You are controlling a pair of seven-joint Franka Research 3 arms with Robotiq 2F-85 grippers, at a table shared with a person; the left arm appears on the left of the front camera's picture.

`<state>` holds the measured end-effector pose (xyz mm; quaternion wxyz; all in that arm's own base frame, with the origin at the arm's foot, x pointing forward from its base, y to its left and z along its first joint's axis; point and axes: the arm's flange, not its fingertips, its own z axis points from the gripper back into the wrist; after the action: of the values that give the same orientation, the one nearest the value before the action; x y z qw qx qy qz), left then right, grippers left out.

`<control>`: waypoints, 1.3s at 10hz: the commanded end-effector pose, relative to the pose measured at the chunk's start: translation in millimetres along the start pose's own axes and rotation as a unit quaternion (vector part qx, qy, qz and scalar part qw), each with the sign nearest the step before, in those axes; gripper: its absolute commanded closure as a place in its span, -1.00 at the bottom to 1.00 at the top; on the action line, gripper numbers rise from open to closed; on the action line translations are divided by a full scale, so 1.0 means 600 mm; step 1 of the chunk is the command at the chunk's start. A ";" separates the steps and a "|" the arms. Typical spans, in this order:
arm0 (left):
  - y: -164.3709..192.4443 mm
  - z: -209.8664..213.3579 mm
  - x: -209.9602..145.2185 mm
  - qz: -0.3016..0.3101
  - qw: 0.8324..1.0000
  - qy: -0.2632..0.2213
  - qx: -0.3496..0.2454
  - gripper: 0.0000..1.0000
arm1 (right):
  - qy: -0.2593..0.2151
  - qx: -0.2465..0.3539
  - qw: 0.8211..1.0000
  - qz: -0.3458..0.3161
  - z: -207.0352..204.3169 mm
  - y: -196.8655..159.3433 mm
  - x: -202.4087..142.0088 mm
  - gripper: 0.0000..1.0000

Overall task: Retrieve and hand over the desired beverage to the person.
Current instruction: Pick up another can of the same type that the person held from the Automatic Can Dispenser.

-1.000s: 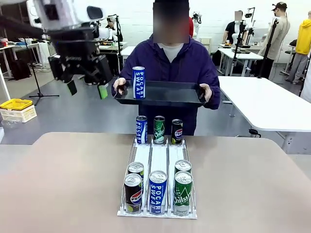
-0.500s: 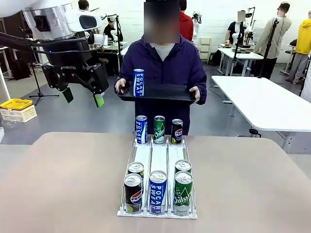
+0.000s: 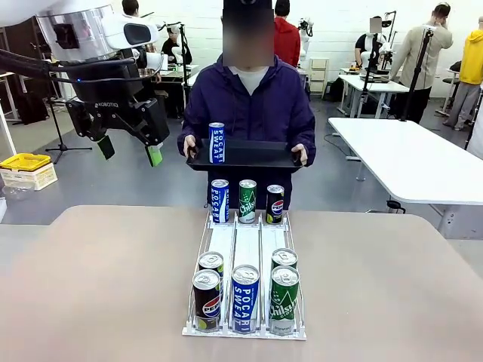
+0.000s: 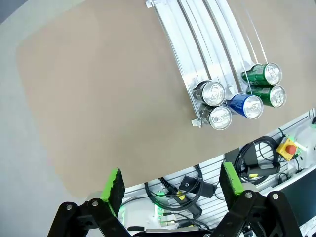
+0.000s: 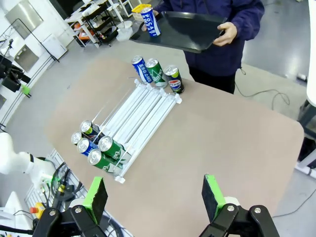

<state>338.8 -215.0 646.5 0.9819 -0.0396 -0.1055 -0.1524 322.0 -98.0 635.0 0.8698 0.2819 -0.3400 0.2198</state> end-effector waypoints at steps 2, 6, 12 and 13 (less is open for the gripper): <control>-0.001 0.004 0.003 -0.003 1.000 0.001 0.004 -1.00 | -0.010 0.015 1.000 0.007 0.000 -0.002 0.004 -1.00; 0.079 0.013 -0.038 -0.087 0.994 -0.052 -0.038 -1.00 | -0.010 0.015 1.000 0.007 0.000 -0.002 0.004 -1.00; 0.372 0.031 -0.122 -0.163 0.954 -0.150 -0.204 -1.00 | -0.010 0.015 1.000 0.007 0.000 -0.002 0.004 -1.00; 0.384 0.040 -0.133 -0.155 0.951 -0.153 -0.221 -1.00 | -0.010 0.015 1.000 0.007 0.000 -0.002 0.004 -1.00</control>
<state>327.6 40.3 632.1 0.8888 -0.2325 -0.2393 -0.3142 321.8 -98.5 635.2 0.8700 0.2815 -0.3403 0.2193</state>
